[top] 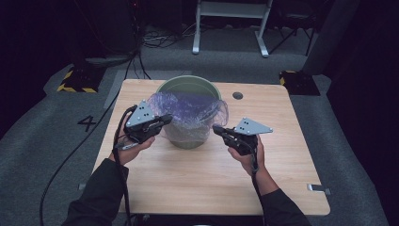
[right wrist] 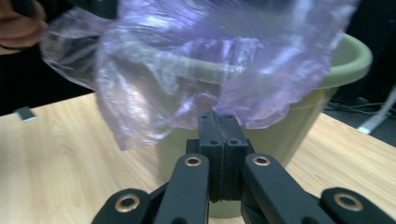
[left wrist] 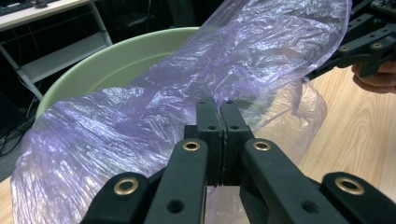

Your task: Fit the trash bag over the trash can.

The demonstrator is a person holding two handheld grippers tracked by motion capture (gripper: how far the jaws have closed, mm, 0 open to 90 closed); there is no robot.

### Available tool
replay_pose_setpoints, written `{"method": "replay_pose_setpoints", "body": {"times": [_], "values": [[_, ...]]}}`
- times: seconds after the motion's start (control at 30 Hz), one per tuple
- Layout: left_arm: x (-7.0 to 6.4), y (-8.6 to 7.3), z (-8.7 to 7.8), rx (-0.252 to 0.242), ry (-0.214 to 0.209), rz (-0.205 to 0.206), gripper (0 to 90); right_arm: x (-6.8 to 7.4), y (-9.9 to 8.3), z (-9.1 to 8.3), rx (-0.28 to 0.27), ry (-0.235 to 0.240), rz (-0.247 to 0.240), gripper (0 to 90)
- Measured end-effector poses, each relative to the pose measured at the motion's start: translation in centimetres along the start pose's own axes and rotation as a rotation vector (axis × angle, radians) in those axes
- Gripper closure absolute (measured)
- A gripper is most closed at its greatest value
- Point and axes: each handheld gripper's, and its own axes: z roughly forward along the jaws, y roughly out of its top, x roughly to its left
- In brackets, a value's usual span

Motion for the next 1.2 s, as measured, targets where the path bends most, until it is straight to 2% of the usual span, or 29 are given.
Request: {"method": "replay_pose_setpoints", "body": {"times": [0.2, 0.33, 0.4, 0.53, 0.57, 0.6, 0.63, 0.67, 0.77, 0.83, 0.97, 1.03, 1.1, 1.13, 1.2], "values": [[0.9, -0.2, -0.5, -0.008, 0.009, -0.012, 88.9, -0.8, -0.3, 0.3, 0.009, -0.034, 0.012, 90.0], [1.6, -0.3, -0.8, -0.009, 0.047, -0.003, 84.9, -1.6, -0.5, 0.1, 0.017, -0.066, 0.011, 90.0], [2.2, -0.4, -0.7, 0.006, 0.071, 0.015, 84.8, -2.0, -0.6, 0.1, 0.030, -0.080, 0.010, 90.0], [2.9, -0.5, -0.5, 0.006, 0.065, -0.002, 85.5, -2.4, -0.7, -0.1, 0.036, -0.094, -0.001, 89.4], [2.8, -0.5, -0.5, 0.002, 0.062, 0.001, 86.0, -2.2, -0.7, -0.4, 0.024, -0.079, -0.009, 71.1], [2.8, -0.5, -0.5, 0.001, 0.060, 0.004, 86.1, -2.0, -0.7, -0.8, 0.017, -0.088, -0.019, 55.4], [2.6, -0.5, -0.6, 0.002, 0.058, 0.012, 86.1, -1.9, -0.7, -1.0, 0.017, -0.083, -0.024, 48.9], [2.5, -0.4, -0.6, 0.001, 0.057, 0.011, 86.3, -1.7, -0.8, -1.5, 0.022, -0.063, -0.025, 38.6], [2.3, -0.3, -0.7, 0.000, 0.059, 0.016, 86.7, -1.4, -0.9, -2.7, 0.040, -0.055, -0.059, 27.2], [2.2, -0.2, -0.8, 0.004, 0.061, 0.020, 87.0, -1.4, -0.7, -3.5, 0.032, -0.056, -0.061, 22.4], [2.3, 0.1, -0.8, 0.005, 0.070, 0.021, 87.0, -1.7, 0.7, -4.7, -0.015, -0.055, -0.059, 19.3], [2.4, 0.3, -0.8, -0.003, 0.072, 0.020, 87.3, -1.7, 1.8, -4.8, -0.037, -0.055, -0.070, 19.5], [2.4, 0.5, -0.8, -0.004, 0.070, 0.023, 87.3, -1.9, 3.0, -4.6, -0.056, -0.033, -0.051, 20.5], [2.4, 0.6, -0.8, -0.005, 0.073, 0.028, 87.3, -2.0, 3.3, -4.5, -0.051, -0.027, -0.043, 21.8], [2.5, 0.8, -0.7, -0.002, 0.079, 0.031, 86.4, -2.6, 4.2, -4.0, -0.050, -0.070, -0.042, 34.6]]}}
